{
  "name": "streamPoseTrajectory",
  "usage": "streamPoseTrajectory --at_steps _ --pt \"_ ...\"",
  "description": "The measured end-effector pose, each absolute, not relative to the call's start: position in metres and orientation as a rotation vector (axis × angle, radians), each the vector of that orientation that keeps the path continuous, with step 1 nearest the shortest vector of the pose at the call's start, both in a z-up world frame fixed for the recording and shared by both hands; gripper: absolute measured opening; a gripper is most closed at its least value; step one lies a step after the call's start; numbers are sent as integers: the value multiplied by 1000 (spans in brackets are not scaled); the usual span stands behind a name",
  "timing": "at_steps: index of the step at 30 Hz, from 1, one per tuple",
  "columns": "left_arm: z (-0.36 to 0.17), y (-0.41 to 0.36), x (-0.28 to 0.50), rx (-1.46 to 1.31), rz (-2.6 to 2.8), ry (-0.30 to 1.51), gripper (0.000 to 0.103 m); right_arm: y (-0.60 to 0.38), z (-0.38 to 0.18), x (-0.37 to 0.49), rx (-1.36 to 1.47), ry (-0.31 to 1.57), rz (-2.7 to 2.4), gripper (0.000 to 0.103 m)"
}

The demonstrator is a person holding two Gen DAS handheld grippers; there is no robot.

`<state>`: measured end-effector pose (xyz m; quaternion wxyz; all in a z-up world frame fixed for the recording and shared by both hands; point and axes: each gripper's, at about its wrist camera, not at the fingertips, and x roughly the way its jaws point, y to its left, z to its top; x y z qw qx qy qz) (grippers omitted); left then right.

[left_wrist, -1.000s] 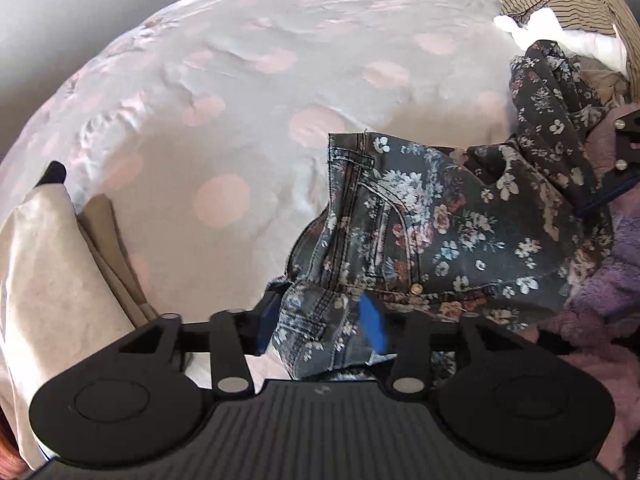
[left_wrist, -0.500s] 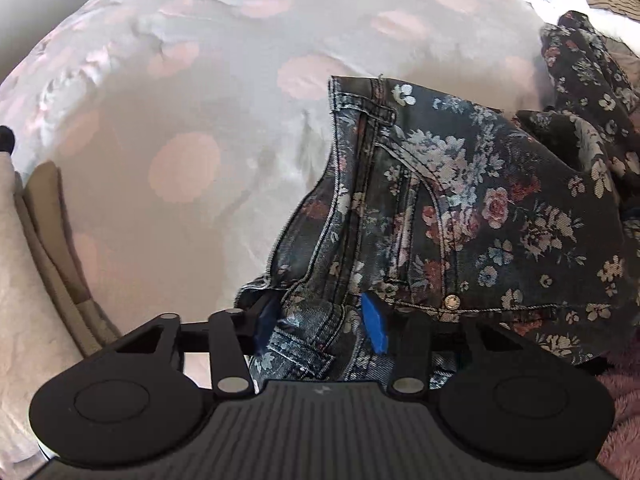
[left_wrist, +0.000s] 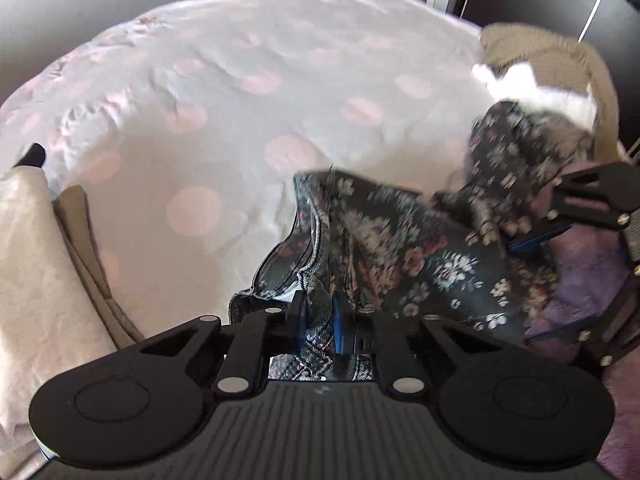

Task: Fold clothes

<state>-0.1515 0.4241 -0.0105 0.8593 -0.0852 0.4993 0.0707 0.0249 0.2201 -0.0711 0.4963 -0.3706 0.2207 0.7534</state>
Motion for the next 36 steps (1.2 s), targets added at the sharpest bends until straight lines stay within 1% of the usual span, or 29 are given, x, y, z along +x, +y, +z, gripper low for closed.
streamPoseTrajectory --at_steps 3,7,11,13,14,15,17,18,19,22,24,26,30,33,35,36 --pt "14 416 -169 -205 159 973 10 214 -61 20 -896 475 1830 72" --pt "35 403 -197 -211 188 867 10 209 -57 15 -908 442 1834 72" --pt "43 390 -231 -254 216 754 10 213 -61 18 -926 454 1829 72" --pt "42 385 -243 -281 230 734 10 216 -66 21 -923 492 1838 69" --pt "38 385 -248 -289 245 743 10 218 -69 22 -916 521 1850 63" --pt "35 385 -252 -297 261 753 9 219 -70 24 -903 553 1874 39" --pt "29 385 -260 -313 291 773 9 216 -69 23 -894 547 1893 33" --pt "25 387 -263 -321 307 784 9 214 -67 21 -895 524 1897 25" --pt "21 389 -267 -329 321 796 9 211 -64 18 -898 496 1901 21" --pt "14 391 -275 -350 335 809 10 201 -51 15 -896 407 1879 12" --pt "13 388 -279 -361 319 799 10 196 -41 15 -892 339 1836 10" --pt "12 382 -279 -363 291 795 10 196 -36 20 -880 335 1786 10" --pt "0 366 -272 -315 252 892 10 192 -39 24 -933 402 1795 7" --pt "-4 359 -273 -304 243 927 10 183 -50 21 -1019 438 1827 8" --pt "-3 357 -272 -292 248 935 10 176 -55 23 -1035 432 1828 16" --pt "-3 357 -272 -286 250 940 10 173 -56 25 -1044 427 1825 28"
